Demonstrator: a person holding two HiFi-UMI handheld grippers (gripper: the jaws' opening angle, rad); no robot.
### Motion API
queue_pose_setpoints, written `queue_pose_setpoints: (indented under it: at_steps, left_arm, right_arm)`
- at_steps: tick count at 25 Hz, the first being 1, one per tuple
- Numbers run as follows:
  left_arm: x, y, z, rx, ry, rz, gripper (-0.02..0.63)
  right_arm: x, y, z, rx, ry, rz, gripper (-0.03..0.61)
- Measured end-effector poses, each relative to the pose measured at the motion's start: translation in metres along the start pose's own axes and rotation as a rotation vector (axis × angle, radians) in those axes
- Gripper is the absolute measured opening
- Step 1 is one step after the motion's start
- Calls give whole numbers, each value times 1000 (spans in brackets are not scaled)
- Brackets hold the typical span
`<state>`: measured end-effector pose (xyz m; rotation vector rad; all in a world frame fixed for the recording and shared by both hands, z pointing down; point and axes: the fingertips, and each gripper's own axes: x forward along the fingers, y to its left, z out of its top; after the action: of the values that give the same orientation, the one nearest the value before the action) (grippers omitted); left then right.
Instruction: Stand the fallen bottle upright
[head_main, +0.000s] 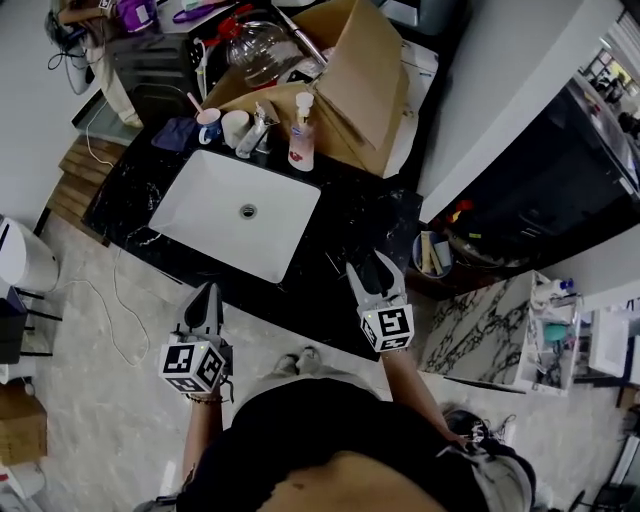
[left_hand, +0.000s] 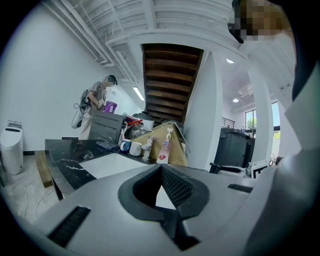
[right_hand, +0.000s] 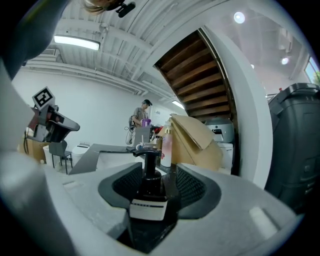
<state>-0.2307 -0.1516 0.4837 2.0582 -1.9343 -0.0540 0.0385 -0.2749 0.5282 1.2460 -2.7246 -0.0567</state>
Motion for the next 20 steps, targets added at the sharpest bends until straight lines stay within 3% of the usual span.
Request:
queue_pose_setpoints:
  at_steps: [10,17,20]
  left_arm:
    - [32,-50,-1,72,10,-126,2]
    - [40,-69,-1,94,21,-183,2]
    - [41,-69,-1,105,24,-187,2]
  right_arm:
    - [-76,-14,13,32,12,-107,193]
    - [-106,-15,33,231,-83,-186,168]
    - [-111,-16,37,244,-106,-195,156]
